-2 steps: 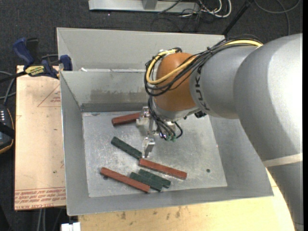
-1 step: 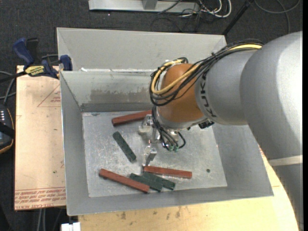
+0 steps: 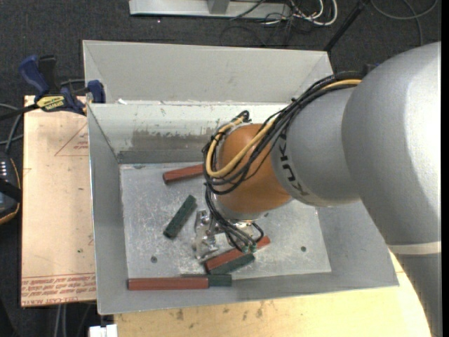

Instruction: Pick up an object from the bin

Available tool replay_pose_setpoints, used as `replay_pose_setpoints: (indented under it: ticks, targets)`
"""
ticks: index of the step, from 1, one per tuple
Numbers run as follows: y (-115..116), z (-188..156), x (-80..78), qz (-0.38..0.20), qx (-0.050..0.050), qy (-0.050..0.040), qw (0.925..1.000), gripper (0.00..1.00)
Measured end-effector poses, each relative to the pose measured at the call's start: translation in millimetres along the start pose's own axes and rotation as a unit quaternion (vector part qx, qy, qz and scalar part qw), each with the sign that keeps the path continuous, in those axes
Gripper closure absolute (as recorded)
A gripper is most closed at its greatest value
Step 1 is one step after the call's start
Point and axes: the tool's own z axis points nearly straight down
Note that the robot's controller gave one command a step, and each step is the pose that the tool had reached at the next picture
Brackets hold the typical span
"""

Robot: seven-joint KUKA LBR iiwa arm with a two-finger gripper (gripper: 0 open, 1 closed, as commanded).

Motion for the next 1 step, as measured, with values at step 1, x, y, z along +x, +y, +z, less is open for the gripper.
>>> replay_pose_setpoints:
  ticks: [1]
  targets:
    - [-0.5, 0.8, 0.4, 0.0, 0.0, -0.0002, 1.0, 0.0]
